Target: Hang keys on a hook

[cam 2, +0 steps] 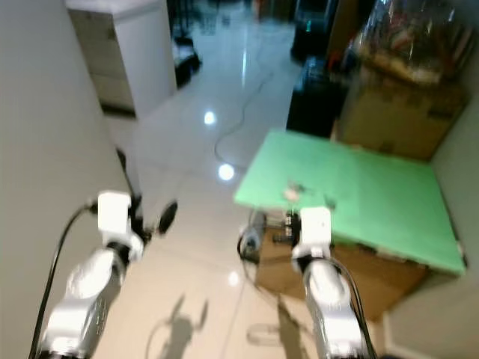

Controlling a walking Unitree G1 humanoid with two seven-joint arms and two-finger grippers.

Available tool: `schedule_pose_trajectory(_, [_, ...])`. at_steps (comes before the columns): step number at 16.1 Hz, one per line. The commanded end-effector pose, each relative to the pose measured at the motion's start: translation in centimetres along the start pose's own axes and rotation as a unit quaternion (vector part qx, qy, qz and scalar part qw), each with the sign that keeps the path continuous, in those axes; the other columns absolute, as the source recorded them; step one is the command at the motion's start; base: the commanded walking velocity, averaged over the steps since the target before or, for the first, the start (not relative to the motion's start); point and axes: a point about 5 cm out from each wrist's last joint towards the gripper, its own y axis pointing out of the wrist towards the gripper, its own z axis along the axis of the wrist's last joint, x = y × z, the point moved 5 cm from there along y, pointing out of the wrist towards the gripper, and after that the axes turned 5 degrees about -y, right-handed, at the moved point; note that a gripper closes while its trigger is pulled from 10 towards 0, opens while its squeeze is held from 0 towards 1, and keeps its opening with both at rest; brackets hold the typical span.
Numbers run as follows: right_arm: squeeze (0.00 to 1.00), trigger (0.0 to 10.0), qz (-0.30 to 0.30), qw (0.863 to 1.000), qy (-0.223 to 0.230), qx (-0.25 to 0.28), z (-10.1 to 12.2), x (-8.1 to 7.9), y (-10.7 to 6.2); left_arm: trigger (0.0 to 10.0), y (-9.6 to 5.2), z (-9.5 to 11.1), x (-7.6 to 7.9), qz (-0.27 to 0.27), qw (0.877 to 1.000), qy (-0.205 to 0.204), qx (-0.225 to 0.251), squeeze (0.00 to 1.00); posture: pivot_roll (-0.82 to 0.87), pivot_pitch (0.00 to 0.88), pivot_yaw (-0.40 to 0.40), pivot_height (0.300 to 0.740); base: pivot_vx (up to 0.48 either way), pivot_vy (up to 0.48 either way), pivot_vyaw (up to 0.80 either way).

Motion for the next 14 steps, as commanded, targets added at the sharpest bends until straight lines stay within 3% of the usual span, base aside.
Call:
schedule_pose_trajectory(1, [0.00, 10.0, 0.014, 1.000, 0.005, 0.011, 0.9, -0.8, 0.6, 10.0, 0.0, 0.9, -0.8, 0.018, 1.000, 0.010, 0.015, 0.00, 0.07, 0.000, -0.031, 0.740, 0.000, 0.000, 0.00])
schedule_pose_trajectory(3, [0.00, 10.0, 0.018, 1.000, 0.007, 0.013, 1.0, -1.1, 0.9, 10.0, -0.1, 1.4, -0.6, 0.011, 1.000, 0.005, 0.024, 0.00, 0.07, 0.000, -0.029, 0.740, 0.000, 0.000, 0.00])
schedule_pose_trajectory(5, [0.00, 10.0, 0.016, 1.000, 0.009, 0.015, 1.2, -1.2, 1.2, 10.0, -0.4, 1.4, 0.4, -0.002, 1.000, 0.007, 0.027, 0.00, 0.07, 0.000, -0.030, 0.740, 0.000, -0.465, 0.00])
schedule_pose_trajectory(8, [0.00, 10.0, 0.003, 1.000, 0.011, 0.016, 1.3, -1.2, 1.6, 10.0, -0.5, 1.3, 0.3, 0.008, 1.000, 0.004, 0.026, 0.00, 0.09, 0.000, -0.038, 0.740, 0.000, -0.461, 0.00])
schedule_pose_trajectory(14, [0.00, 10.0, 0.010, 1.000, 0.001, 0.022, 1.7, -1.3, 2.1, 10.0, 0.0, 2.2, -0.1, 0.011, 0.999, 0.013, 0.034, 0.00, 0.08, 0.000, -0.021, 0.740, 0.000, -0.458, 0.66])
